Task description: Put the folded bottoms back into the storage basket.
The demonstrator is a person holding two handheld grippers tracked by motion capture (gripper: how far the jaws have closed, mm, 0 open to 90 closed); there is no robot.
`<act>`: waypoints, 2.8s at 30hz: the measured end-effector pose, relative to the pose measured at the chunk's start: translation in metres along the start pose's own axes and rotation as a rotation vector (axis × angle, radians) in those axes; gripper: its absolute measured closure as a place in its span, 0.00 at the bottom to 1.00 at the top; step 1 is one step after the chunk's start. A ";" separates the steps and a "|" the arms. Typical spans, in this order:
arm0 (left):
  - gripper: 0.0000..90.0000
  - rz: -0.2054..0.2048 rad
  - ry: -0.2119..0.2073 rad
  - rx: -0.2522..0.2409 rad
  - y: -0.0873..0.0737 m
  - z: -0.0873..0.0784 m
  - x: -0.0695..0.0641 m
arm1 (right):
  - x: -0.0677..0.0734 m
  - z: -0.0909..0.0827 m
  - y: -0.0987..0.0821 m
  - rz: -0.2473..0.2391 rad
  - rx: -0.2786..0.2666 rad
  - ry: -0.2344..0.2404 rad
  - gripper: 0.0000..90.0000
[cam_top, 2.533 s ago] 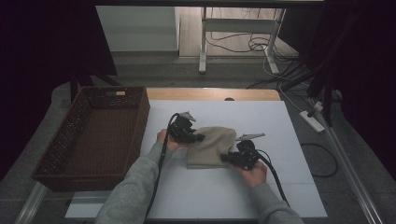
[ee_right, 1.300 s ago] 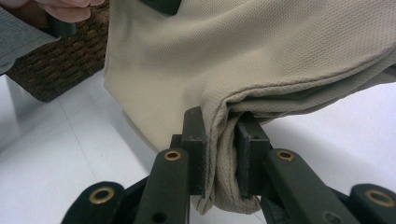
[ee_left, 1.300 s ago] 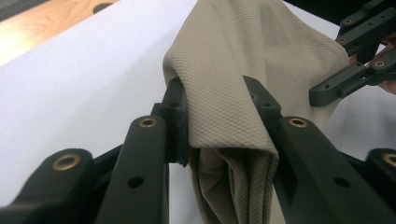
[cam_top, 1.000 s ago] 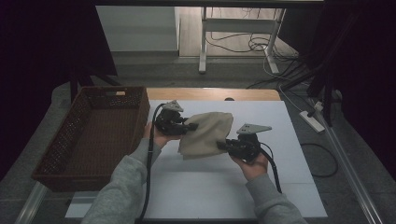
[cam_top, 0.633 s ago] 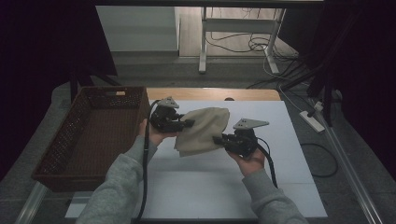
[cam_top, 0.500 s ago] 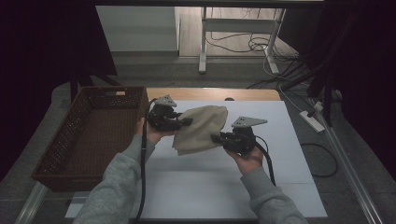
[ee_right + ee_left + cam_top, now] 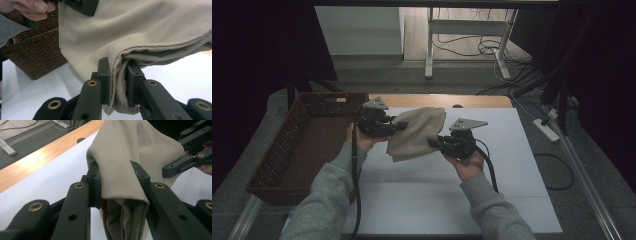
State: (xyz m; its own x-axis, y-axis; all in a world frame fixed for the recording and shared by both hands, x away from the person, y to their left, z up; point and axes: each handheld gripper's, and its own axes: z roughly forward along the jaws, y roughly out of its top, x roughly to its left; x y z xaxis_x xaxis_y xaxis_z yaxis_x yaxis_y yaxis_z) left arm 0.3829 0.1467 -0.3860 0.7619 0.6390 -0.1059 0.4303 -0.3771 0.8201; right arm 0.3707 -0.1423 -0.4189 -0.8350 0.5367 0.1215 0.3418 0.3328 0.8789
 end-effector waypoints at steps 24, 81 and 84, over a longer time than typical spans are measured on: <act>0.73 -0.010 0.053 -0.017 -0.009 -0.039 0.015 | 0.024 0.034 0.027 -0.022 -0.013 0.037 0.85; 0.74 -0.024 0.158 -0.066 -0.015 -0.116 0.034 | 0.060 0.075 0.080 -0.073 -0.054 0.120 0.85; 0.74 -0.026 0.167 -0.061 -0.017 -0.121 0.037 | 0.063 0.081 0.083 -0.076 -0.053 0.124 0.85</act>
State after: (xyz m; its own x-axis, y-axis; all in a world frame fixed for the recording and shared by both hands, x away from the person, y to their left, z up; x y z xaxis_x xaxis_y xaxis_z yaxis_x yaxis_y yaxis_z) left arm 0.3451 0.2574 -0.3362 0.6573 0.7527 -0.0368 0.4149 -0.3206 0.8515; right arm 0.3811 -0.0182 -0.3758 -0.9056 0.4103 0.1073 0.2553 0.3255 0.9104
